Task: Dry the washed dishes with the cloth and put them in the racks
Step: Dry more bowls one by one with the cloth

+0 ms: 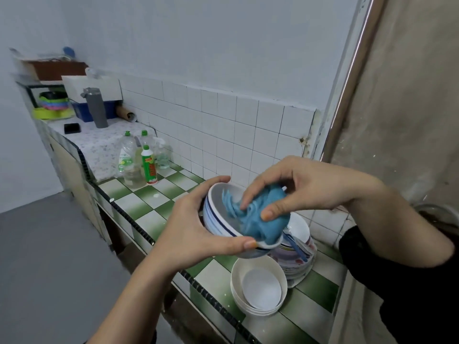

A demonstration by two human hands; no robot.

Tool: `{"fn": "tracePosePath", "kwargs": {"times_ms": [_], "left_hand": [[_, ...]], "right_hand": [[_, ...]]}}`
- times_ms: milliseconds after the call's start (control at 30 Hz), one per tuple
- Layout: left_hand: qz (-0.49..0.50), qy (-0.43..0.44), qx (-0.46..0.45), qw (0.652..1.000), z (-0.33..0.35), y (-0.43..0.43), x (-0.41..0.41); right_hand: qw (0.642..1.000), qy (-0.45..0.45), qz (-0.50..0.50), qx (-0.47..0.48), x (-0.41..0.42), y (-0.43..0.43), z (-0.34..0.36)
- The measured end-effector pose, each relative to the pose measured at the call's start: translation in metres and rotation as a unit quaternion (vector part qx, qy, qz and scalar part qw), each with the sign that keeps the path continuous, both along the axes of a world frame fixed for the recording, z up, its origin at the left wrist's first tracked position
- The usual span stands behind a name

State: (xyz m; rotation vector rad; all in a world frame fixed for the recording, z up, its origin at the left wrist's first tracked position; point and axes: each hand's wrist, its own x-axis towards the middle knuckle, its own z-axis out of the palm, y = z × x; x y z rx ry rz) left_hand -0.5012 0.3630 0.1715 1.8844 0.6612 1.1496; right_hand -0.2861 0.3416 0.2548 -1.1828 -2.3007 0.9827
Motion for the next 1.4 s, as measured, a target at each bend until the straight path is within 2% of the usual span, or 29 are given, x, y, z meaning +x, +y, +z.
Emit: {"fn": "tracePosePath", "kwargs": {"times_ms": [100, 167, 233, 300, 367, 433, 500, 567, 667, 767, 833, 867, 933, 1000, 1067, 1167, 1267, 1333, 1400], "left_hand": [[0.029, -0.022, 0.011, 0.999, 0.001, -0.004, 0.000], [0.051, -0.027, 0.003, 0.998, -0.003, -0.002, -0.003], [0.065, -0.023, 0.006, 0.998, -0.007, 0.000, -0.009], [0.074, -0.017, 0.009, 0.997, -0.009, 0.002, -0.013], [0.078, -0.026, 0.012, 0.997, -0.008, 0.000, -0.013], [0.084, -0.037, 0.023, 0.995, -0.005, -0.002, -0.011], [0.091, -0.025, 0.047, 0.994, -0.001, -0.004, -0.007], [0.101, -0.009, 0.068, 0.992, 0.000, -0.004, -0.006], [0.096, -0.013, 0.055, 0.994, -0.006, 0.001, -0.008], [0.088, -0.004, 0.058, 0.994, -0.010, 0.004, -0.007], [0.097, -0.013, 0.055, 0.994, -0.010, 0.005, -0.006], [0.102, -0.016, 0.055, 0.993, -0.009, 0.006, -0.005], [0.100, -0.014, 0.060, 0.993, -0.007, 0.005, -0.001], [0.082, -0.005, 0.059, 0.995, -0.007, 0.004, 0.008], [0.073, 0.009, 0.058, 0.996, -0.009, 0.005, 0.015], [0.068, 0.031, 0.056, 0.996, -0.015, 0.011, 0.016], [0.060, 0.057, 0.062, 0.995, -0.020, 0.012, 0.021], [0.067, 0.056, 0.056, 0.995, -0.022, 0.013, 0.026], [0.073, 0.052, 0.054, 0.995, -0.024, 0.016, 0.027]], "right_hand": [[0.987, 0.096, -0.101, 0.075, -0.023, 0.005, -0.024], [0.990, 0.096, -0.073, 0.078, -0.039, 0.005, -0.036], [0.998, 0.057, -0.004, 0.032, -0.041, 0.004, -0.034], [0.997, 0.056, 0.045, -0.034, -0.036, 0.004, -0.022], [0.993, 0.097, 0.023, -0.058, -0.034, 0.004, -0.013], [0.991, 0.121, -0.063, 0.002, -0.037, 0.008, -0.015], [0.981, 0.080, -0.145, 0.102, -0.046, 0.008, -0.023], [0.977, 0.032, -0.138, 0.158, -0.057, 0.005, -0.029], [0.998, 0.001, -0.034, 0.062, -0.055, 0.007, -0.027], [0.996, 0.064, 0.035, -0.050, -0.037, 0.009, -0.018], [0.990, 0.124, -0.002, -0.064, -0.026, 0.008, -0.012], [0.989, 0.135, -0.042, -0.038, -0.023, 0.008, -0.013], [0.982, 0.091, -0.157, 0.058, -0.024, 0.009, -0.021], [0.956, 0.033, -0.248, 0.154, -0.038, 0.006, -0.033], [0.949, 0.028, -0.256, 0.184, -0.052, 0.002, -0.042], [0.988, -0.008, -0.120, 0.097, -0.038, 0.000, -0.038], [1.000, -0.010, -0.022, -0.013, -0.012, -0.001, -0.026], [0.998, 0.022, -0.047, -0.019, 0.001, -0.001, -0.025], [0.989, 0.048, -0.135, 0.028, 0.009, 0.003, -0.033]]}}
